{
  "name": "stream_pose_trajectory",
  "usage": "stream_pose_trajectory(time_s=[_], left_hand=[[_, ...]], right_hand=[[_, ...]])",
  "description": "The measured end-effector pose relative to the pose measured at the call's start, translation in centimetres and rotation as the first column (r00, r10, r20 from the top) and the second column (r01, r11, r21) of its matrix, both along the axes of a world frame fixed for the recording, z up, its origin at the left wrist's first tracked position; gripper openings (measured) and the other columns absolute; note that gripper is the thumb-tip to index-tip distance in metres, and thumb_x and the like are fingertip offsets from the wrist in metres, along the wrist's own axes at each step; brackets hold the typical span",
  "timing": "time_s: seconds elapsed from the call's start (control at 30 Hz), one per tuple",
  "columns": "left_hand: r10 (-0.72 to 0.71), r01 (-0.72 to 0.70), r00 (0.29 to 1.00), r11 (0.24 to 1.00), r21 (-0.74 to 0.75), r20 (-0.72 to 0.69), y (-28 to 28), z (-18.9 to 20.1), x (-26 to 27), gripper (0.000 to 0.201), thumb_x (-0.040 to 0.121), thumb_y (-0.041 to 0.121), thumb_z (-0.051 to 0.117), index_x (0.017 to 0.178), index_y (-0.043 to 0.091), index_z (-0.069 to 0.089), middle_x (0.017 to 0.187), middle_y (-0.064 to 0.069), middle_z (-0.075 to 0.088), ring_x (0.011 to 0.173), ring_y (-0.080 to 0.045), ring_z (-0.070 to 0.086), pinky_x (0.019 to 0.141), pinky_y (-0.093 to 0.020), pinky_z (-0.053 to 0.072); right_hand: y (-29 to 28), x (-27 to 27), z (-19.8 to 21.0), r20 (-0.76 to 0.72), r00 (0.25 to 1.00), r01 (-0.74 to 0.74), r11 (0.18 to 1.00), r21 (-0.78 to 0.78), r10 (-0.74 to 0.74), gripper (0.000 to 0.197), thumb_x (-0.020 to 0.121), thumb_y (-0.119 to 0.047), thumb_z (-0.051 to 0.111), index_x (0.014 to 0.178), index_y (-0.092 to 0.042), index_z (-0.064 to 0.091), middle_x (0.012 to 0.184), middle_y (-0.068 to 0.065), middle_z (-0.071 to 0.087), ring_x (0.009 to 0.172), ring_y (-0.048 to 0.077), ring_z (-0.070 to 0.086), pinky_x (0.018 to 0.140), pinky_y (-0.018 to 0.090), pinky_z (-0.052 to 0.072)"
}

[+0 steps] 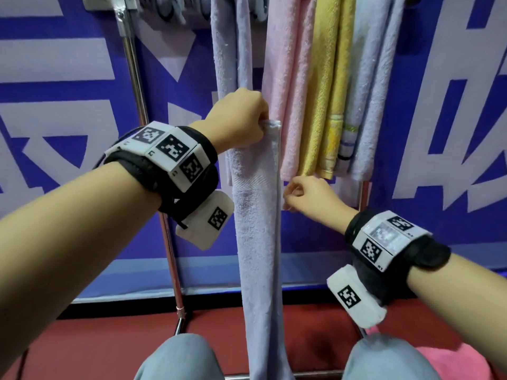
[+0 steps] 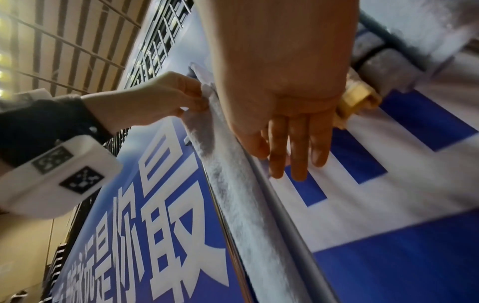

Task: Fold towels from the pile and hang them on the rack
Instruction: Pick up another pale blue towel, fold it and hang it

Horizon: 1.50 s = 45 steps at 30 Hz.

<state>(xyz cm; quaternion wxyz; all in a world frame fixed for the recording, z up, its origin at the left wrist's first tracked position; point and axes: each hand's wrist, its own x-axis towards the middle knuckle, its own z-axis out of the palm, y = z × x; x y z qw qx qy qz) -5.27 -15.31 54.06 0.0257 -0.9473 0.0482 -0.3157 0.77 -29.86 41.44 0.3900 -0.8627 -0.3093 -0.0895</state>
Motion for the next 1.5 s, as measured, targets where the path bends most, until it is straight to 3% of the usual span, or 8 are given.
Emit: stream_pose_trajectory(time_s=[0.37, 0.63, 0.77, 0.83, 0.9, 1.17, 1.33, 1.5], left_hand=[[0.019, -0.019, 1.0, 0.999, -0.038, -0.003, 0.7, -0.7, -0.3, 0.024, 0.076, 0.0, 0.052, 0.093, 0.001, 0.069, 0.088, -0.019, 0.065, 0.073, -0.034, 0.055, 0.065, -0.04, 0.051], [0.026, -0.028, 1.0, 0.989, -0.144, -0.016, 1.9, -2.1, -0.1, 0.028, 0.076, 0.001, 0.049, 0.094, 0.003, 0.071, 0.088, -0.017, 0.067, 0.078, -0.032, 0.058, 0.069, -0.036, 0.05], [0.023, -0.026, 1.0, 0.983, -0.184, -0.018, 2.3, -2.9, -0.1, 0.027, 0.077, 0.002, 0.05, 0.095, 0.001, 0.07, 0.092, -0.019, 0.068, 0.084, -0.033, 0.062, 0.074, -0.04, 0.055], [0.028, -0.028, 1.0, 0.979, -0.2, -0.005, 2.6, -3.2, -0.3, 0.026, 0.077, 0.003, 0.051, 0.094, 0.001, 0.07, 0.093, -0.02, 0.067, 0.088, -0.035, 0.062, 0.076, -0.042, 0.055], [0.035, -0.032, 0.999, 0.977, -0.21, 0.006, 3.0, -3.4, -0.4, 0.026, 0.077, 0.001, 0.051, 0.095, 0.001, 0.07, 0.095, -0.02, 0.067, 0.091, -0.034, 0.062, 0.077, -0.041, 0.055], [0.051, -0.04, 0.997, 0.981, -0.19, 0.05, 3.9, -2.9, -0.3, 0.023, 0.08, 0.005, 0.054, 0.097, 0.004, 0.07, 0.093, -0.016, 0.066, 0.082, -0.026, 0.059, 0.067, -0.033, 0.046], [0.033, -0.022, 0.998, 0.98, -0.2, 0.049, 3.6, -2.4, -0.4, 0.026, 0.081, 0.005, 0.052, 0.101, 0.005, 0.068, 0.094, -0.014, 0.066, 0.085, -0.025, 0.06, 0.072, -0.035, 0.05], [0.014, -0.006, 0.999, 0.982, -0.19, 0.043, 3.4, -2.3, -0.3, 0.025, 0.082, 0.007, 0.053, 0.101, 0.006, 0.068, 0.096, -0.015, 0.066, 0.09, -0.028, 0.062, 0.078, -0.042, 0.055]], right_hand=[[0.6, -0.7, -7.0, -0.131, 0.99, -0.06, 0.993, -0.097, 0.047, 0.022, 0.075, -0.002, 0.056, 0.063, -0.021, 0.054, 0.062, 0.007, 0.068, 0.047, -0.001, 0.056, 0.06, 0.015, 0.047], [1.6, -0.9, -10.8, -0.308, 0.95, -0.079, 0.994, -0.077, 0.051, 0.032, 0.08, -0.004, 0.061, 0.111, -0.006, 0.057, 0.089, 0.009, 0.065, 0.079, 0.017, 0.055, 0.075, 0.023, 0.043], [3.1, -1.4, -12.2, -0.382, 0.924, -0.098, 0.984, -0.148, 0.035, 0.026, 0.077, -0.01, 0.07, 0.102, -0.004, 0.064, 0.088, 0.002, 0.06, 0.081, 0.014, 0.055, 0.073, 0.021, 0.04], [3.6, -1.7, -13.0, -0.373, 0.928, -0.091, 0.973, -0.213, 0.005, 0.006, 0.078, -0.01, 0.069, 0.079, -0.005, 0.065, 0.081, 0.004, 0.06, 0.076, 0.015, 0.054, 0.068, 0.022, 0.04], [3.9, -1.7, -14.0, -0.34, 0.94, -0.066, 0.962, -0.266, -0.03, 0.024, 0.078, -0.01, 0.067, 0.058, -0.008, 0.055, 0.073, 0.009, 0.058, 0.07, 0.016, 0.051, 0.062, 0.022, 0.037], [4.1, -1.1, -15.8, -0.431, 0.896, 0.077, 0.994, -0.082, -0.106, 0.006, 0.078, 0.0, 0.062, 0.082, -0.003, 0.065, 0.07, 0.004, 0.063, 0.066, 0.012, 0.054, 0.054, 0.016, 0.043], [4.4, -0.5, -16.1, -0.511, 0.85, 0.176, 0.983, 0.049, -0.127, 0.031, 0.07, 0.003, 0.066, 0.076, -0.022, 0.049, 0.082, 0.012, 0.061, 0.076, 0.023, 0.057, 0.081, 0.04, 0.052], [4.3, -0.7, -15.8, -0.483, 0.863, 0.182, 0.983, 0.02, -0.15, 0.02, 0.074, 0.001, 0.067, 0.093, -0.005, 0.069, 0.077, 0.007, 0.061, 0.075, 0.017, 0.057, 0.074, 0.025, 0.049]])
